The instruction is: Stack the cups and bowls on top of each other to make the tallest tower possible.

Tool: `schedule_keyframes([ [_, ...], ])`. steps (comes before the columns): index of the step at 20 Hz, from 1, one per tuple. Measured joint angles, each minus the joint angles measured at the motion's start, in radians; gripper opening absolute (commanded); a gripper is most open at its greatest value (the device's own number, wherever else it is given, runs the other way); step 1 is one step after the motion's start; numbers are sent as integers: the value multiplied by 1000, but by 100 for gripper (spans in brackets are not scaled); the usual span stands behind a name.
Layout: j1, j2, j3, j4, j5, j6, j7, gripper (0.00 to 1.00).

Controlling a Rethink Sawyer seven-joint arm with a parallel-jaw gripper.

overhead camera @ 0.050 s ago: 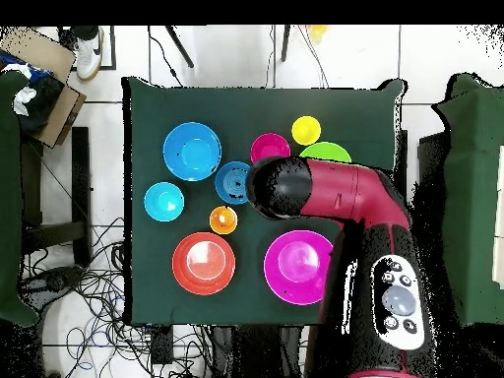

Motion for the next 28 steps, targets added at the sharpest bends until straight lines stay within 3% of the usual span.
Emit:
schedule_keyframes([
  [4, -10, 0, 44, -23, -13, 14, -46, 100],
  [13, -47, -8, 116, -29, -27, 15, -49, 100],
  [28, -125, -75, 245, -28, -89, 41, -81, 100],
])
